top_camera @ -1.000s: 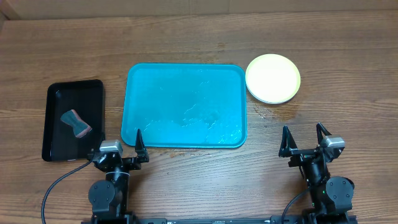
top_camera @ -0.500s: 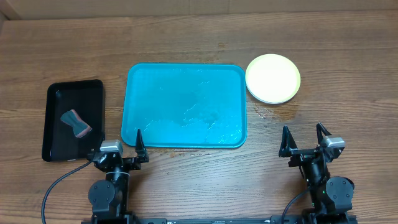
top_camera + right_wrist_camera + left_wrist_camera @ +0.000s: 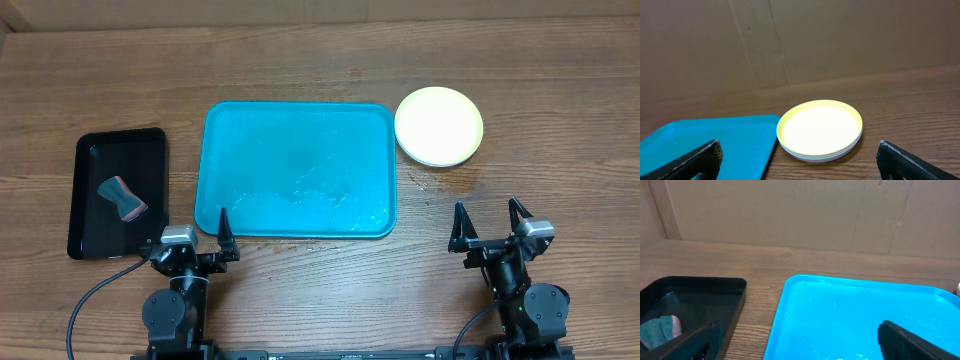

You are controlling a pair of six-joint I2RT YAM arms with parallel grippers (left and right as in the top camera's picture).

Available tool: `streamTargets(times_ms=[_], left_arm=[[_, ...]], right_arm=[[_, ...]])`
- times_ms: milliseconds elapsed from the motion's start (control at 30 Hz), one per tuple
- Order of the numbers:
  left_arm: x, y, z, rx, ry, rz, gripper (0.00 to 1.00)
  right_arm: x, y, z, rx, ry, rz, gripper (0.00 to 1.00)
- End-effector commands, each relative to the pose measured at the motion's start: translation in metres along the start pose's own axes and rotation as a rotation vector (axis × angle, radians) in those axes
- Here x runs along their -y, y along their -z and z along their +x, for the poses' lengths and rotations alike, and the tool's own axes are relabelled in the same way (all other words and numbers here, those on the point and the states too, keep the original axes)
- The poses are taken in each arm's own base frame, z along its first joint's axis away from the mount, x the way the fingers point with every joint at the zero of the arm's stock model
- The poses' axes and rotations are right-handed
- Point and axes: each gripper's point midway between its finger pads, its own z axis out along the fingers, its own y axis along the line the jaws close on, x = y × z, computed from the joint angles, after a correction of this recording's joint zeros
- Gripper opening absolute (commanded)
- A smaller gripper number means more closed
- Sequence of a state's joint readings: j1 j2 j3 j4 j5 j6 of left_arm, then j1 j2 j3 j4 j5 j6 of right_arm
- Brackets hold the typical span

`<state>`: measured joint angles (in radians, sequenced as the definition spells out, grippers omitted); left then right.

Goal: Clean dirty plates on tray and stack at the side

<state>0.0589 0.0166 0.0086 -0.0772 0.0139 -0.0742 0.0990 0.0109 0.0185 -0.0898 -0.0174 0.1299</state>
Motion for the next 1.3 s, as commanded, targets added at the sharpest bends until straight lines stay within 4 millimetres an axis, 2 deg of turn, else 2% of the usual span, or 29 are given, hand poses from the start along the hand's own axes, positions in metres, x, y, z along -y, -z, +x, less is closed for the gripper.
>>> streamTargets(times_ms=[0, 200, 1267], left_arm=[[0.0011, 0.0004, -0.0006, 0.007, -0.019, 0.005, 1.00], [0.0011, 0.0004, -0.0006, 0.007, -0.019, 0.005, 1.00], [0.0012, 0.0004, -0.0006, 0.007, -0.019, 0.005, 1.00]], right_arm=[[0.0085, 0.0000, 0.0002, 0.011, 0.028, 0.044, 1.00], [0.0060, -0.0001, 0.0009, 0.005, 0.189, 0.029, 1.00], [0.0055, -0.0001, 0.0009, 0.006, 0.183, 0.025, 1.00]])
